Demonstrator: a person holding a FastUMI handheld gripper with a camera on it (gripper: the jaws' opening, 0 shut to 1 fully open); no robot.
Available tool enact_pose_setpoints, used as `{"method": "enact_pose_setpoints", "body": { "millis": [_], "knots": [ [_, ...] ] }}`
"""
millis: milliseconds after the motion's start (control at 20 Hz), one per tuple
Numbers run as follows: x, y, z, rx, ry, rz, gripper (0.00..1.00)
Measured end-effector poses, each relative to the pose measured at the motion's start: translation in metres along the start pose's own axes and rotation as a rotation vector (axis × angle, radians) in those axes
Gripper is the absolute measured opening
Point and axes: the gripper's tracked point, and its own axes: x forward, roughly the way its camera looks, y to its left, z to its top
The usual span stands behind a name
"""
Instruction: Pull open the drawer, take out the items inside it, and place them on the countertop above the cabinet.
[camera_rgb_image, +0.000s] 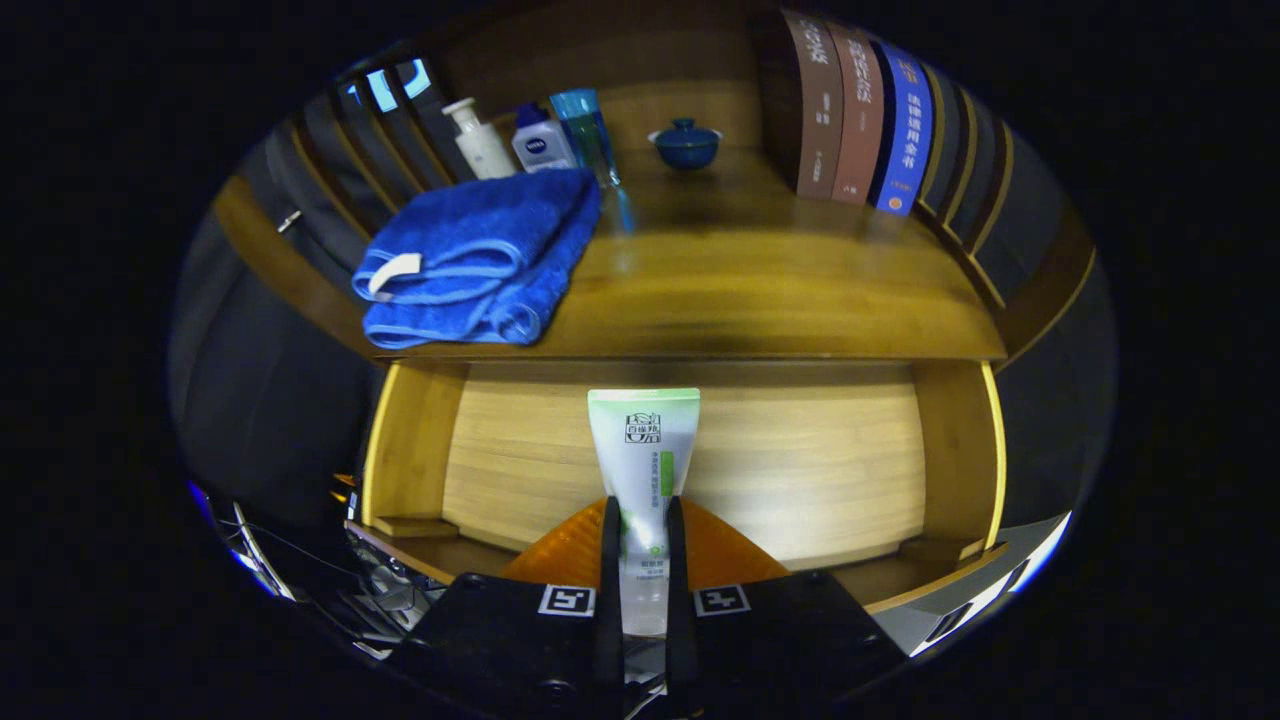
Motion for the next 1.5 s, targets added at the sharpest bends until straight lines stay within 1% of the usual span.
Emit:
{"method": "enact_pose_setpoints", "body": {
  "millis": [200,300,450,650,750,850,950,1050,1300,1400,1500],
  "knots": [
    [0.001,-0.006,0.06,0.012,-0.018,-0.053,0.21],
    [0.01,-0.009,0.09,0.026,-0.016,-0.086,0.21],
    [0.034,-0.014,0.119,0.035,0.017,-0.116,0.21],
    [0.064,-0.01,0.142,0.064,0.052,-0.105,0.21],
    [0.074,-0.016,0.148,0.055,0.07,-0.13,0.21],
    [0.082,-0.022,0.15,0.052,0.089,-0.147,0.23],
    [0.085,-0.02,0.15,0.073,0.096,-0.137,0.27],
    [0.084,-0.021,0.151,0.101,0.091,-0.131,0.38],
    [0.081,-0.027,0.142,0.075,0.096,-0.138,1.0],
    [0.078,-0.024,0.141,0.077,0.082,-0.126,1.0],
    [0.072,-0.016,0.143,0.073,0.042,-0.084,1.0]
  ]
}}
